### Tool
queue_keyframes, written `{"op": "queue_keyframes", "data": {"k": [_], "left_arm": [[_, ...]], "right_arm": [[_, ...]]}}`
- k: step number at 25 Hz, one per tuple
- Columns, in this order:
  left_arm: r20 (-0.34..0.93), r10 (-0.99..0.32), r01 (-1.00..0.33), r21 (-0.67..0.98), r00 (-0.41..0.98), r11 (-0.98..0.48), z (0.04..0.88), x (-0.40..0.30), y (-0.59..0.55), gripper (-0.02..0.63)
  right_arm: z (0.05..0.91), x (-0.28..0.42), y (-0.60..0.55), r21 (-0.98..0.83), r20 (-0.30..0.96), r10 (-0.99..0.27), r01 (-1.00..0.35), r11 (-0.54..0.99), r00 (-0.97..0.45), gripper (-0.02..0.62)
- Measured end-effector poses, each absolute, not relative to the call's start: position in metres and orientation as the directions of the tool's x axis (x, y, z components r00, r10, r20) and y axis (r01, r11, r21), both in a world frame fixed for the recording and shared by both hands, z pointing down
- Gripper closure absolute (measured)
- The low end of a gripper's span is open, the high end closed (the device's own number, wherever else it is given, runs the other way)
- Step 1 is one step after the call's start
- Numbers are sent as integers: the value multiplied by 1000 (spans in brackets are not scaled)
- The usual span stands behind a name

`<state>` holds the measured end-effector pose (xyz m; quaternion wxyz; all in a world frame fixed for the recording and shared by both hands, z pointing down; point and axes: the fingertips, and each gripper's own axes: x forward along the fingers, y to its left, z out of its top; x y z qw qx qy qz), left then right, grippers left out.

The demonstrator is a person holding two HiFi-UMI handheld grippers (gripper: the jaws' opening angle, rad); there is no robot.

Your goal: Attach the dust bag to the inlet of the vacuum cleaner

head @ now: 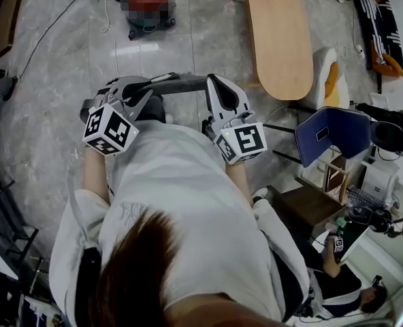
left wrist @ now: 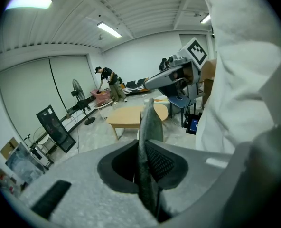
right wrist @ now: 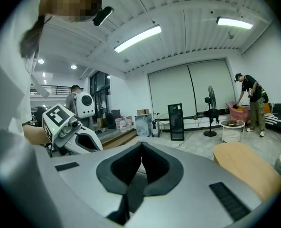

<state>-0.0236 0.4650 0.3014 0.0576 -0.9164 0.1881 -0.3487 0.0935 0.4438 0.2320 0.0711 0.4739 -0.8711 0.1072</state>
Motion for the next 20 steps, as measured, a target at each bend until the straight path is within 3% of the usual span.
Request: {"op": "queue_keyframes", "data": {"k": [20], "left_arm": [[639, -332, -244, -225, 694, -943, 297, -73, 322, 566]], "right_arm": [[194, 53, 298, -19, 229, -853, -878, 478, -469, 594]]}}
